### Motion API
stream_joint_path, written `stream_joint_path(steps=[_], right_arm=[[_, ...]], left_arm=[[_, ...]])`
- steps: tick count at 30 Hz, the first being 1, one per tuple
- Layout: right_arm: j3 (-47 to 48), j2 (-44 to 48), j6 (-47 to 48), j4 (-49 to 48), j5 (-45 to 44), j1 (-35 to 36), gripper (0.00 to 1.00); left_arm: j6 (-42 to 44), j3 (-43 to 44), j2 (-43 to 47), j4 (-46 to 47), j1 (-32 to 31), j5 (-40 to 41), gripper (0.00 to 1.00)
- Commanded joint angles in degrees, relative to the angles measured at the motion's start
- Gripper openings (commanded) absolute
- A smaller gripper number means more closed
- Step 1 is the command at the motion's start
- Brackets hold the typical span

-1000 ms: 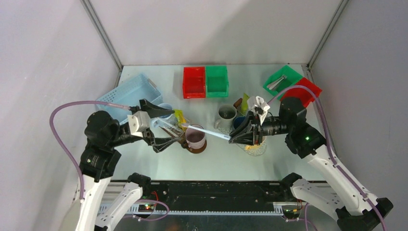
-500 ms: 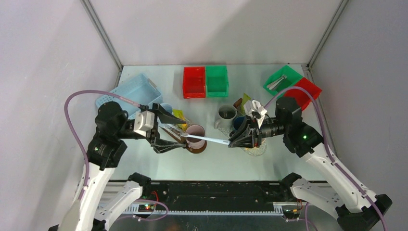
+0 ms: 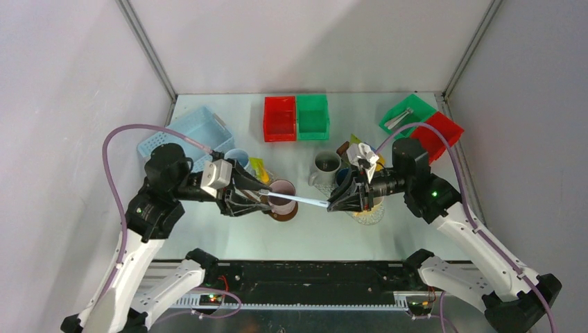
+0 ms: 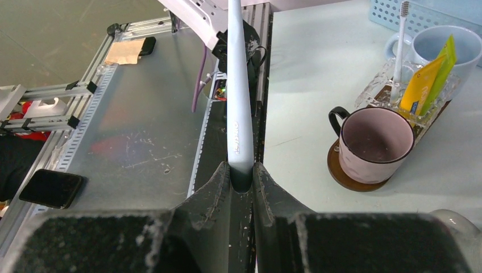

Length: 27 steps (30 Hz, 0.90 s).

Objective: Prepare toiletry sets of a toothbrush and toothpaste on the tray
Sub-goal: Pick up the toothbrush from the storage box.

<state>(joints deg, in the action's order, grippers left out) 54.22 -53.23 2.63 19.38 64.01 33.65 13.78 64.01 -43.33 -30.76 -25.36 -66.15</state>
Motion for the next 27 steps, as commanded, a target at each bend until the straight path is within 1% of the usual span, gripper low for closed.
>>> stream_joint_path(steps=[1, 3, 6, 8, 13, 16, 17, 19, 21, 23, 24, 25, 26, 27], right_arm=[[0.29, 0.06, 0.99, -0.01, -0.86, 0.26, 0.0], [0.35, 0.06, 0.97, 0.08, -1.01, 0.23, 0.0], [0.36, -0.02, 1.13, 0.23, -1.23, 0.25, 0.0], [0.31, -0.15, 1.27, 0.51, -1.58, 0.21, 0.0], [0.36, -0.46, 1.92, 1.48, -2.07, 0.27, 0.0], [0.32, -0.67, 2.07, 1.54, -2.13, 0.21, 0.0], [0.34, -0.66, 2.08, 1.54, -2.09, 0.24, 0.0], [0.32, -0.71, 2.24, 1.77, -2.74, 0.27, 0.0], [0.36, -0.53, 2.82, 2.95, -4.37, 0.18, 0.0], [0.36, -0.02, 3.33, 4.04, -6.05, -0.19, 0.14], [0.36, 0.15, 3.38, 4.37, -7.07, -0.31, 0.27], [0.36, 0.57, 3.41, 4.89, -7.54, -0.57, 0.33], [0.36, 0.84, 3.36, 5.15, -8.69, -0.72, 0.43], [0.36, 1.37, 3.26, 5.56, -9.41, -1.07, 0.51]], left_arm=[[3.33, 2.5, -1.08, -4.9, -1.48, 3.4, 0.46], [3.96, 2.9, -1.58, -5.96, -1.88, 4.22, 0.42], [4.14, 3.35, -1.9, -6.62, -2.34, 5.4, 0.33], [4.15, 3.47, -2.01, -6.59, -2.44, 5.83, 0.3], [4.06, 3.58, -1.75, -6.38, -2.73, 6.05, 0.27], [3.94, 3.27, -1.65, -6.2, -2.84, 6.16, 0.15], [3.83, 3.12, -1.53, -5.92, -2.91, 6.35, 0.06], [3.57, 2.8, -1.12, -5.91, -2.98, 7.05, 0.01], [3.22, 2.48, -0.46, -6.23, -2.95, 8.52, 0.0], [2.57, 1.68, 0.83, -6.57, -2.94, 11.93, 0.0], [2.26, 1.02, 2.08, -6.84, -2.94, 15.06, 0.0], [2.11, 0.67, 2.8, -7.6, -2.94, 16.79, 0.0], [1.59, -0.05, 4.17, -8.06, -2.94, 20.43, 0.0], [1.16, -0.52, 4.99, -8.69, -2.94, 22.37, 0.0]])
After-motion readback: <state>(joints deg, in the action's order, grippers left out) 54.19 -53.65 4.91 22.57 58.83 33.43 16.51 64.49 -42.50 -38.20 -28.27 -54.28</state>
